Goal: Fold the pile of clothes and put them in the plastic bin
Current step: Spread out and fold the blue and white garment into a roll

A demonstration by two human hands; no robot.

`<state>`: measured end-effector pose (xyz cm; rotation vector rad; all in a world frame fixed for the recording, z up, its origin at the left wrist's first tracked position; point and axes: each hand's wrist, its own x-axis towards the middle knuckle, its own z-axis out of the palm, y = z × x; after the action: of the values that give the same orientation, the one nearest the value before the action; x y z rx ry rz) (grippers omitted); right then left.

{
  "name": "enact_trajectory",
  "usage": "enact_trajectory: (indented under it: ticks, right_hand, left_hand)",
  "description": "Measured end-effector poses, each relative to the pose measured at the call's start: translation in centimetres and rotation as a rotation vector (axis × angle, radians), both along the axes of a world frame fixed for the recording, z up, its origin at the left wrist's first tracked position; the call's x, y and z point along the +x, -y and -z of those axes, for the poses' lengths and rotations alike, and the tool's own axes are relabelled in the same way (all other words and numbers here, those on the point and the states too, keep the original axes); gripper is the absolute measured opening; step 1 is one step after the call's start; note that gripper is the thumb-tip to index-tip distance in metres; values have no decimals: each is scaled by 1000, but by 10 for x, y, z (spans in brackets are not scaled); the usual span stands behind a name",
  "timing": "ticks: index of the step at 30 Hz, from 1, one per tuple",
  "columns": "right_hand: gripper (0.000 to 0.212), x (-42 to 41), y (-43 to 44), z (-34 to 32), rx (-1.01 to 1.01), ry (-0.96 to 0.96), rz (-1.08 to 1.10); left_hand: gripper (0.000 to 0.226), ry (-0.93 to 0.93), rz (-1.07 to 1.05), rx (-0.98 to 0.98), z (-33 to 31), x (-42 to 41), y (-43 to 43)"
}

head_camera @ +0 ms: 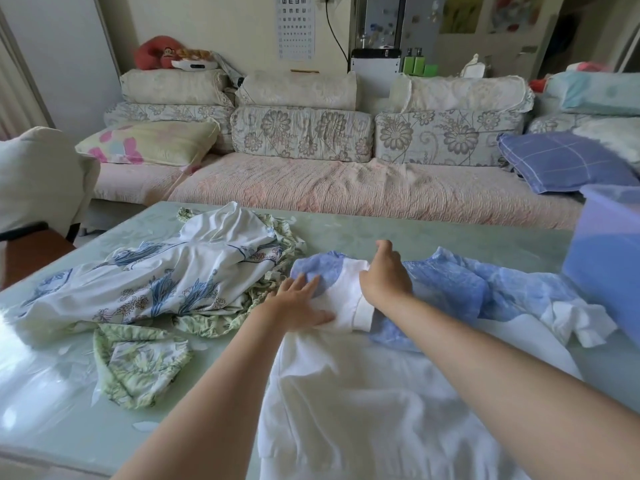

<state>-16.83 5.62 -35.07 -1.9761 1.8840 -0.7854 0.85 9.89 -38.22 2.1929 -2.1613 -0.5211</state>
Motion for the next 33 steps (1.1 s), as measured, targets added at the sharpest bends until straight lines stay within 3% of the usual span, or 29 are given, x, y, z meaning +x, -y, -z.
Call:
enact_trajectory:
  ticks: [2,4,6,8,11,14,20,23,25,28,33]
  right_hand:
    - [61,-1,1,1,-105,-295,-38]
    - [61,0,3,3,-293,-520,-131]
    - [52,7,5,9,-401,-519,-316]
    - [45,14,6,17,-322,-435,-494]
    - [59,12,9,34,-26,-522,-499]
    - [81,-4,16,45,197,-544,-449]
    - [86,-11,23,45,250,-568,-463]
    - [88,-10,19,40,241,-547,-447]
    - [89,-10,13,38,212,-507,-440]
    - [84,-16,-1,41,189,-525,-484]
    - [77,-41,-15,35,207,-513,-525]
  left_hand:
    - [85,85,-10,39,-6,0,1]
    - [69,137,-34,-184,-13,-3,5]
    - [49,144,-75,-462,-15,-5,16]
    - [44,122,-26,-559,-10,-5,28]
    - [53,67,16,-427,7,-5,35]
    - [69,66,-82,-254,24,-1,41]
    - [80,216,-182,-200,25,-9,54]
    - [62,302,-74,-413,22,-18,54]
    - [47,243,15,-473,18,-23,54]
    - [49,77,27,-315,22,-28,48]
    - [57,124,11,-178,14,-34,38]
